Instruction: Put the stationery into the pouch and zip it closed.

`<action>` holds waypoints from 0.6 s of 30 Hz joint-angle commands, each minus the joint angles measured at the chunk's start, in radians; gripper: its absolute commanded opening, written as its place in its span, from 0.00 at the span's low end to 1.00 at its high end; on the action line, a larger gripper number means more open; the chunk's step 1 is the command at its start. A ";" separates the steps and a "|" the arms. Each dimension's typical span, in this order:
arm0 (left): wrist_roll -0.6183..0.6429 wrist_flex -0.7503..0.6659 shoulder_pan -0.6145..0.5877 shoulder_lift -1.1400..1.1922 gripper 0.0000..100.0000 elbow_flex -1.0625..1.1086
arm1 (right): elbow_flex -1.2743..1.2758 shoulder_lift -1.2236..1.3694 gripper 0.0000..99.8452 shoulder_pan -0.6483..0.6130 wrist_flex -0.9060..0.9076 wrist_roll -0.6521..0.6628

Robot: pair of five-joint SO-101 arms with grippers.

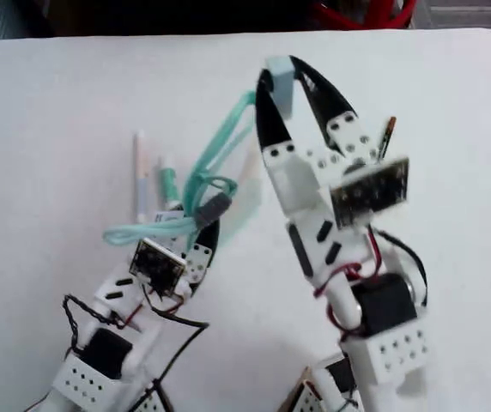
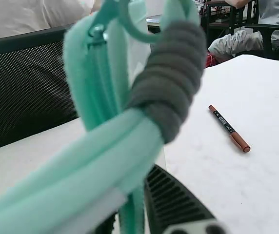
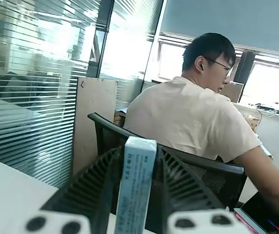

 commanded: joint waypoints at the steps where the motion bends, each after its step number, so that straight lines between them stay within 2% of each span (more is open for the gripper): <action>1: 0.002 -0.011 -0.008 0.004 0.05 -0.006 | -0.167 0.170 0.02 -0.024 0.004 0.011; 7: 0.002 -0.011 -0.008 0.004 0.05 -0.006 | -0.334 0.372 0.02 -0.019 0.004 0.011; 13: 0.002 -0.012 -0.007 0.004 0.05 -0.009 | -0.307 0.426 0.02 -0.021 0.048 0.006; 18: 0.002 -0.011 -0.012 0.004 0.05 -0.017 | -0.238 0.371 0.02 -0.016 0.122 0.011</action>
